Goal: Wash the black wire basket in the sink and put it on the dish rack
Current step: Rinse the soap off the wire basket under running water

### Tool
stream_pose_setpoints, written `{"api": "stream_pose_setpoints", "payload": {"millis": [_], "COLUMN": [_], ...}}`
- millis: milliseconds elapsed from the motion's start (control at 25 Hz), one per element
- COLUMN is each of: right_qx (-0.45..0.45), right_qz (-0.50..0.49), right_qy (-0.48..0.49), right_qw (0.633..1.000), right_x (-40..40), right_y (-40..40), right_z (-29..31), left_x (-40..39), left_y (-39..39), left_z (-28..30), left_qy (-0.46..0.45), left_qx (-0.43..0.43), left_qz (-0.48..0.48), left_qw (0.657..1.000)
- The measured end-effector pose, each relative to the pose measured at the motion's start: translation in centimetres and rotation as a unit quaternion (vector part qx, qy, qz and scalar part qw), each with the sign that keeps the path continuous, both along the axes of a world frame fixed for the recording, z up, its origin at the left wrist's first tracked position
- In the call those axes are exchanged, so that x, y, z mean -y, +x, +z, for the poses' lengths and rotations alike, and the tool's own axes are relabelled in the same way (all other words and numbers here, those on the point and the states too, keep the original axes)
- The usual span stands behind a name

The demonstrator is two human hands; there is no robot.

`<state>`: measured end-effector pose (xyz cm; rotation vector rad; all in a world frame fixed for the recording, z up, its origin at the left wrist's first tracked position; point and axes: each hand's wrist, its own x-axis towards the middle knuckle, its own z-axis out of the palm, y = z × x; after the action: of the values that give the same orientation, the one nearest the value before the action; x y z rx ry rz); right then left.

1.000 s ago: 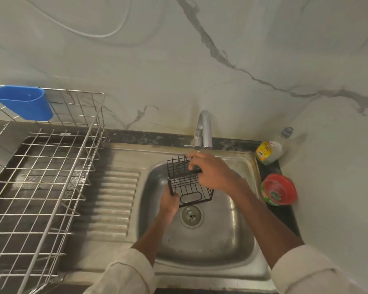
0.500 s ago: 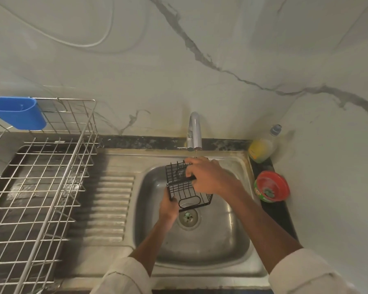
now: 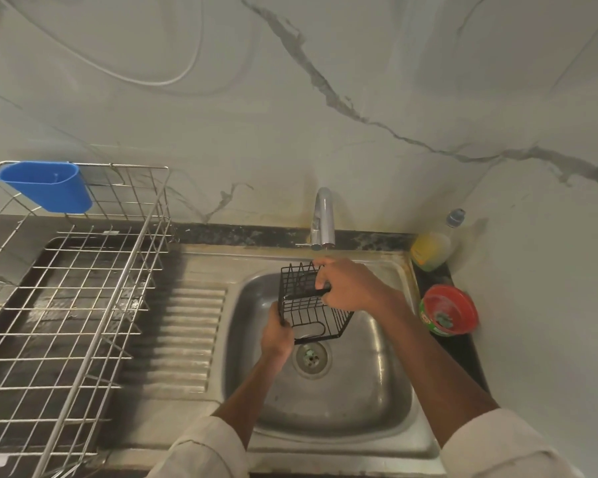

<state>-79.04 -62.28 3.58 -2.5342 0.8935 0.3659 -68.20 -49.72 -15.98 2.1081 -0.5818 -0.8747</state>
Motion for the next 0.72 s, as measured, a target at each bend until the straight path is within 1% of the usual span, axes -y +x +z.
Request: {"api": "stream_pose_setpoints", "payload": {"millis": [80, 120, 160, 200, 240, 280, 320, 360, 400, 440, 480, 520, 560, 640, 720], "right_qx": [0.007, 0.026, 0.063, 0.122, 0.194, 0.267, 0.315, 0.333, 0.325, 0.301, 0.280, 0.272, 0.272, 0.286, 0.300], "right_qz": [0.006, 0.007, -0.009, -0.045, -0.102, -0.177, -0.255, -0.324, -0.377, -0.415, -0.446, -0.466, -0.469, -0.464, -0.499], "right_qy": [0.000, 0.012, 0.040, 0.076, 0.104, 0.106, 0.086, 0.081, 0.115, 0.181, 0.258, 0.324, 0.366, 0.396, 0.403], "right_qw": [1.000, 1.000, 0.997, 0.989, 0.970, 0.941, 0.910, 0.882, 0.860, 0.839, 0.810, 0.777, 0.756, 0.739, 0.707], "right_x": [-0.2, -0.3, -0.3, -0.5, -0.8, -1.1, -1.3, -1.3, -1.4, -1.4, -1.3, -1.4, -1.6, -1.6, -1.5], "right_y": [-0.5, -0.7, -0.9, -1.1, -1.4, -1.9, -2.4, -2.9, -3.5, -4.2, -4.9, -5.7, -6.3, -7.1, -7.4], "right_z": [0.0, 0.1, 0.2, 0.3, 0.3, 0.1, -0.3, -0.8, -1.2, -1.6, -2.1, -2.2, -2.1, -1.5, -1.0], "left_x": [0.1, 0.0, 0.0, 0.0, 0.1, 0.2, 0.4, 0.6, 0.9, 1.2, 1.5, 1.8, 2.0, 2.6, 3.2], "left_y": [-0.4, -0.5, -0.6, -0.6, -0.5, -0.4, -0.2, 0.0, 0.2, 0.2, 0.1, -0.1, -0.4, -0.6, -0.4], "left_z": [0.2, 0.2, 0.2, 0.2, 0.0, 0.0, -0.3, -0.4, -0.5, -0.6, -0.7, -0.6, -0.2, 1.4, 3.3], "left_qy": [-0.005, -0.010, -0.010, -0.002, 0.008, 0.017, 0.021, 0.025, 0.025, 0.023, 0.019, 0.013, 0.009, 0.002, 0.003], "left_qx": [-0.013, -0.023, -0.030, -0.033, -0.040, -0.053, -0.069, -0.087, -0.106, -0.127, -0.141, -0.148, -0.146, -0.144, -0.183], "left_qz": [0.004, 0.011, 0.018, 0.028, 0.038, 0.048, 0.056, 0.057, 0.055, 0.056, 0.054, 0.049, 0.037, -0.004, -0.061], "left_qw": [1.000, 1.000, 0.999, 0.999, 0.998, 0.997, 0.996, 0.994, 0.993, 0.990, 0.988, 0.988, 0.989, 0.990, 0.981]}}
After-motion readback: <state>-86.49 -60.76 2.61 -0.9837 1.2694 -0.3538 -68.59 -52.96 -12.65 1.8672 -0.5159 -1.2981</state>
